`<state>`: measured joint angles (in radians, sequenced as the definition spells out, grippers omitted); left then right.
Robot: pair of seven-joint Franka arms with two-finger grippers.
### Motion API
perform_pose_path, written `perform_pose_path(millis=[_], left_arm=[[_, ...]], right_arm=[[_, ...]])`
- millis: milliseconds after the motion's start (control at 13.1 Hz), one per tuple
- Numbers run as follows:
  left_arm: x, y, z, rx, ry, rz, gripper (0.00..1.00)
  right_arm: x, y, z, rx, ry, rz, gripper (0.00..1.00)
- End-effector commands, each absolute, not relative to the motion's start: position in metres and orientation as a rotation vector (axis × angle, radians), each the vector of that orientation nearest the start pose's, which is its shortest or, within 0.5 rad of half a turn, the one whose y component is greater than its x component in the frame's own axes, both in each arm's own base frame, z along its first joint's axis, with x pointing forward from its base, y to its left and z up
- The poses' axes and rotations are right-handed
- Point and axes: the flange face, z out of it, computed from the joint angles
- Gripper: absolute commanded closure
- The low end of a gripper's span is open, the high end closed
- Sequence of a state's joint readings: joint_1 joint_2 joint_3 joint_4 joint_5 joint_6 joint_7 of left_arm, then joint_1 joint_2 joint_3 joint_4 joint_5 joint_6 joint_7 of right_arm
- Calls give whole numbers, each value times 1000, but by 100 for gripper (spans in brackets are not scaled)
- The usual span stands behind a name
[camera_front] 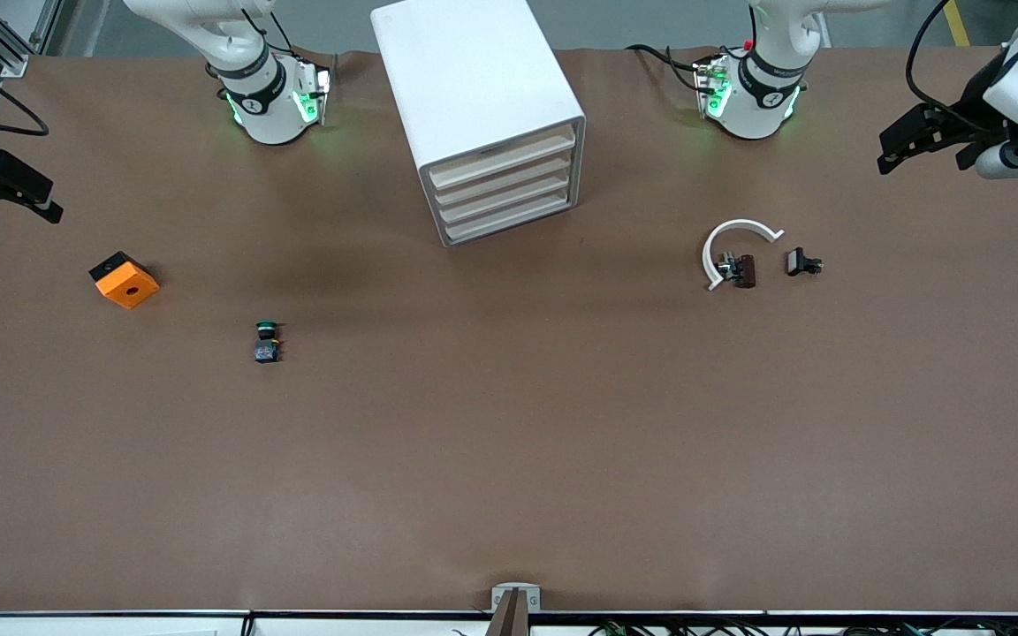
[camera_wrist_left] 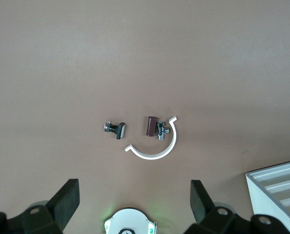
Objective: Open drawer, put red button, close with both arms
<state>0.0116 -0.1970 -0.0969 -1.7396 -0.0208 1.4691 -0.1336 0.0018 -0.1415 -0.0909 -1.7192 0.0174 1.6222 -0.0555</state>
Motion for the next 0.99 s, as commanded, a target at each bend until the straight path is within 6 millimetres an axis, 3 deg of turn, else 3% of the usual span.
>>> perform_pose_path(millis=[0, 381, 915], left_arm=[[474, -53, 638, -3137, -42, 93, 0], [483, -56, 643, -3140, -31, 76, 0], [505, -44, 651, -3141, -72, 48, 0]], right_arm=[[515, -50, 638, -3102, 43, -69, 0], [515, -51, 639, -3102, 43, -71, 0], [515, -49, 639, -3102, 38, -71, 0]])
